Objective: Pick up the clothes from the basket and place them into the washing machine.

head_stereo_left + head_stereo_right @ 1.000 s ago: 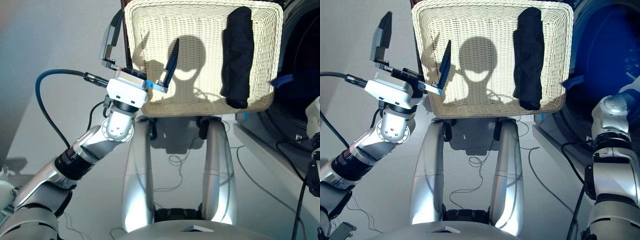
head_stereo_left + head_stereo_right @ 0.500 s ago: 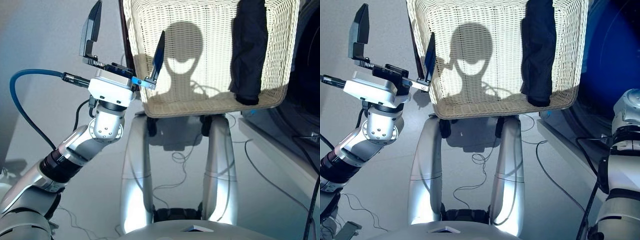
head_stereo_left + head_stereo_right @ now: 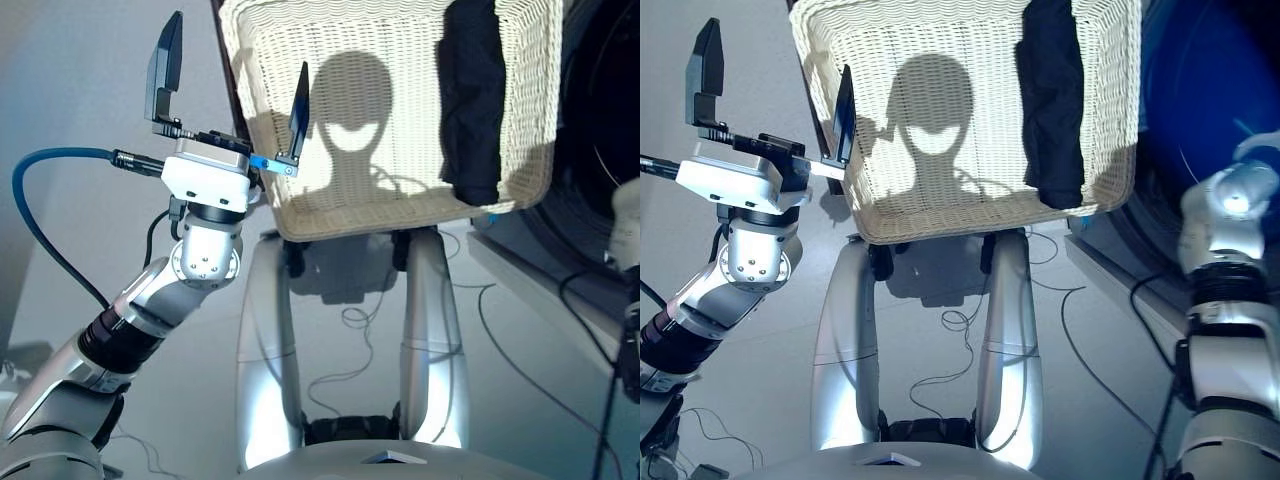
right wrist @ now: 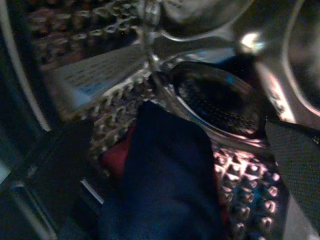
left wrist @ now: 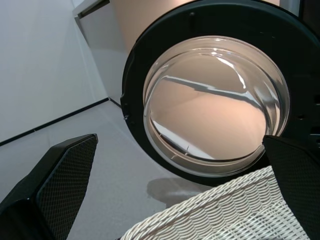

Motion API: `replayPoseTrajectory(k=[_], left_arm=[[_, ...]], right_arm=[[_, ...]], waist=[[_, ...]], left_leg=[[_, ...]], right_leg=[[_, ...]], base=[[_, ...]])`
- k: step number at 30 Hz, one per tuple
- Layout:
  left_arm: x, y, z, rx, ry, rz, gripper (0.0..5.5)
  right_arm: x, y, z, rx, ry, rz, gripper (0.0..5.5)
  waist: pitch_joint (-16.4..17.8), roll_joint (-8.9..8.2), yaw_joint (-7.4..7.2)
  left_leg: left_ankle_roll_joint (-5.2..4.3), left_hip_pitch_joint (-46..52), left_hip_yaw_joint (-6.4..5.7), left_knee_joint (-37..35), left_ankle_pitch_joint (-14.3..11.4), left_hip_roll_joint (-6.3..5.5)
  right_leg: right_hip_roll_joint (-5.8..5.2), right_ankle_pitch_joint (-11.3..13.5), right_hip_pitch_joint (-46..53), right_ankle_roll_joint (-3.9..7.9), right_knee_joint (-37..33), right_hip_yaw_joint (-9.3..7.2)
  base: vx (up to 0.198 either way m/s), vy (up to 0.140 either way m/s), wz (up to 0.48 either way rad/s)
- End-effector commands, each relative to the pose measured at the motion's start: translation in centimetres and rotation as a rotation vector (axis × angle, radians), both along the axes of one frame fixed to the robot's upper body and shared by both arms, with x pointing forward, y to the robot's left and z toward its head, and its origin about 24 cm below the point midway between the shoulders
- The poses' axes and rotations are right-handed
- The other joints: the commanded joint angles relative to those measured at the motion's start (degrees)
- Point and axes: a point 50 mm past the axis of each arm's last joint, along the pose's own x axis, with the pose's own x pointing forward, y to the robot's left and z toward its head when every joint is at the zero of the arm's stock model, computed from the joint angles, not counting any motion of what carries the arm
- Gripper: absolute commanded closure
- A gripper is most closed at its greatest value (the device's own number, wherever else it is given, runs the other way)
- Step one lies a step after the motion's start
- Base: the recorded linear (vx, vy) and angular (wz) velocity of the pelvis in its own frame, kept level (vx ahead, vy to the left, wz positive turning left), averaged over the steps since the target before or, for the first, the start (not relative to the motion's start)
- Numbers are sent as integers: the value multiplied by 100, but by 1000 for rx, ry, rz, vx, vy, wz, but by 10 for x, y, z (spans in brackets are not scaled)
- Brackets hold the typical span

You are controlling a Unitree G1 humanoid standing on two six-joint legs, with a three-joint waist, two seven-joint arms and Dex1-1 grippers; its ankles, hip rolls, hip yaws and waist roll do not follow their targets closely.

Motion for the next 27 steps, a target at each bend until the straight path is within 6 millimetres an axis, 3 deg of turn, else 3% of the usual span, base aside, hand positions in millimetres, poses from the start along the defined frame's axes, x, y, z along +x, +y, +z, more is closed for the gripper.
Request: replayPoseTrajectory(k=[1,7,13,19,27], left_arm=[[-17,-4,7,-42,-66,-64,0],[-13,-7,0,12,-41,-64,0],[-9,-13,-2,48,-29,-94,0],[-10,-19,-2,57,-11,-173,0],[-11,-24,1,6,11,-244,0]], right_arm=[[-20,64,-4,-212,-154,242,0],[-21,129,-22,-431,-68,518,0],[-11,161,-36,-524,37,699,0],[19,176,-37,-652,172,764,0],[62,152,-36,-607,341,607,0]], waist=[[-97,-170,-51],[-97,-162,-20],[-97,-169,39],[-97,-151,164],[-97,32,330]], left_leg=[[-432,520,-165,-485,15,189],[-425,914,-92,-875,148,189],[-437,1426,-92,-1384,325,160],[-444,1670,-125,-1487,343,149],[-474,1646,-116,-1398,309,137]], right_leg=[[2,187,272,57,-629,-36],[-7,327,648,53,-1007,-73],[0,546,1192,62,-1551,-99],[11,564,1443,49,-1657,-110],[-21,482,1399,24,-1541,-130]], base=[[0,0,0],[0,0,0],[0,0,0],[0,0,0],[0,0,0]])
